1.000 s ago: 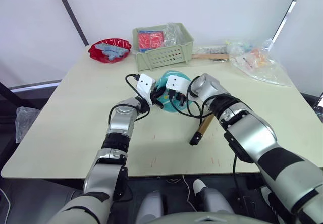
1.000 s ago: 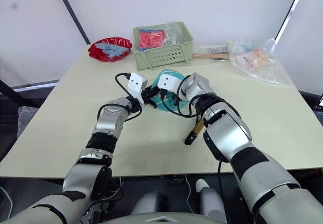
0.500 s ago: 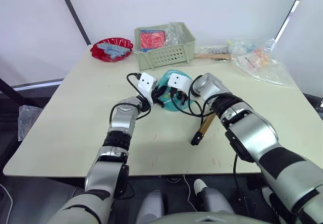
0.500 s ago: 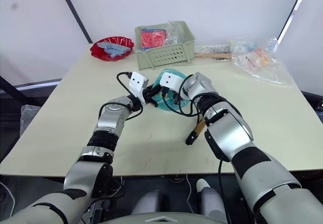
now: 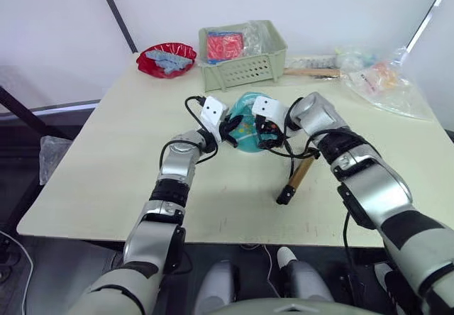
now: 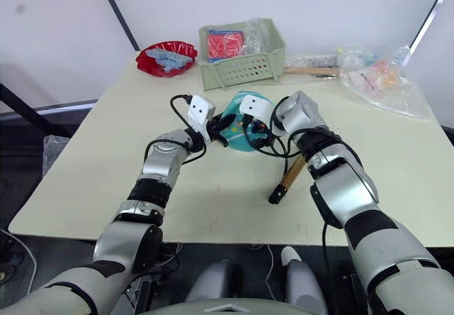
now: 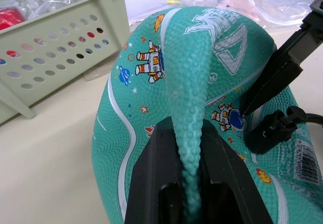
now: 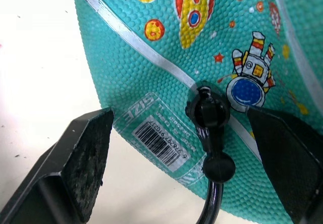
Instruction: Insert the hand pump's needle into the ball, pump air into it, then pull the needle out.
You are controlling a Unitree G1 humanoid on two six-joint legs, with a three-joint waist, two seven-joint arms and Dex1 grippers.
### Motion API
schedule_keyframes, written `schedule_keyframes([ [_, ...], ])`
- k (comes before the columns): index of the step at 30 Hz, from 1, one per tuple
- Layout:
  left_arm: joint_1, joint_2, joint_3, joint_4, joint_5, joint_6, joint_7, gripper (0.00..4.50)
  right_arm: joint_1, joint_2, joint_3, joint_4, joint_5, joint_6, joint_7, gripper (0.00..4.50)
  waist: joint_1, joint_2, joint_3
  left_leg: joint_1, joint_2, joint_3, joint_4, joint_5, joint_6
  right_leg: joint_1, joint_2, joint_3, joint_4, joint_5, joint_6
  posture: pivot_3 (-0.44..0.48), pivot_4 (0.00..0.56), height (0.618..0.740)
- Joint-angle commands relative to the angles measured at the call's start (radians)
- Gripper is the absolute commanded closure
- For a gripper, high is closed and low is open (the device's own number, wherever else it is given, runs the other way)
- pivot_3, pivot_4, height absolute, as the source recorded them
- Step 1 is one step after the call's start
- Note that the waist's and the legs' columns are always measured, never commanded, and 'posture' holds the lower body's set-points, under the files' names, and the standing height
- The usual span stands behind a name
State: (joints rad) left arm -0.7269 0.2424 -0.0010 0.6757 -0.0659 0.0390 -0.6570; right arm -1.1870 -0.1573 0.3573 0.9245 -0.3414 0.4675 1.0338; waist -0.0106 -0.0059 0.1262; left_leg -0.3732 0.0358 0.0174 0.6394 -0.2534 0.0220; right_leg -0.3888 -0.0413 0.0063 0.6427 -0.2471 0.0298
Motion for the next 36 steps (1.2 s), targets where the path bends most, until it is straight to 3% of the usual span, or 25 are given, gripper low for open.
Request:
schedule_keyframes([
  [1,0.051,-0.016,-0.052,0.107,0.036,0.04,-0.014,4.5,0.042,-0.09,-0.026,-0.234,0.03,0.103,0.051,0.09,0.01,0.001,0.001,-0.004,0.0,-0.001,0.001,0.0,0.0,-0.003,0.0,-0.001,0.0,0.001,0.002,0.0,0.15,0.738],
  [6,0.044,-0.017,-0.053,0.119,0.037,0.034,-0.02,4.5,0.175,-0.218,-0.076,-0.583,0.107,0.229,0.096,0.09,0.025,0.001,0.003,-0.025,-0.008,-0.006,0.005,0.0,0.0,-0.017,-0.007,-0.006,-0.001,0.003,0.004,0.0,0.15,0.738],
  [17,0.042,-0.014,-0.062,0.112,0.038,0.036,-0.031,4.5,0.515,-0.293,-0.336,-1.089,0.381,0.252,0.023,0.09,0.025,-0.001,0.007,-0.026,-0.013,-0.01,0.006,0.0,0.001,-0.015,-0.008,-0.01,-0.001,0.002,0.006,0.0,0.15,0.738],
  [22,0.041,-0.013,-0.066,0.109,0.04,0.035,-0.038,4.5,0.664,-0.324,-0.42,-1.222,0.475,0.228,-0.011,0.09,0.024,-0.002,0.008,-0.026,-0.013,-0.011,0.007,0.0,0.001,-0.015,-0.008,-0.01,-0.001,-0.001,0.011,0.0,0.15,0.738],
  [29,0.044,-0.01,-0.069,0.079,0.031,0.043,-0.063,4.5,0.944,-0.343,-0.643,-1.379,0.61,0.132,-0.089,0.09,0.024,-0.003,0.009,-0.026,-0.014,-0.013,0.007,0.0,0.001,-0.013,-0.009,-0.012,-0.002,-0.002,0.013,0.0,0.15,0.738],
  [36,0.036,-0.013,-0.072,0.078,0.03,0.047,-0.069,4.5,1.141,-0.406,-0.822,-1.413,0.823,0.112,-0.017,0.04,0.025,-0.006,0.012,-0.025,-0.013,-0.014,0.007,0.0,0.001,-0.011,-0.008,-0.012,-0.002,-0.003,0.014,0.0,0.15,0.738],
])
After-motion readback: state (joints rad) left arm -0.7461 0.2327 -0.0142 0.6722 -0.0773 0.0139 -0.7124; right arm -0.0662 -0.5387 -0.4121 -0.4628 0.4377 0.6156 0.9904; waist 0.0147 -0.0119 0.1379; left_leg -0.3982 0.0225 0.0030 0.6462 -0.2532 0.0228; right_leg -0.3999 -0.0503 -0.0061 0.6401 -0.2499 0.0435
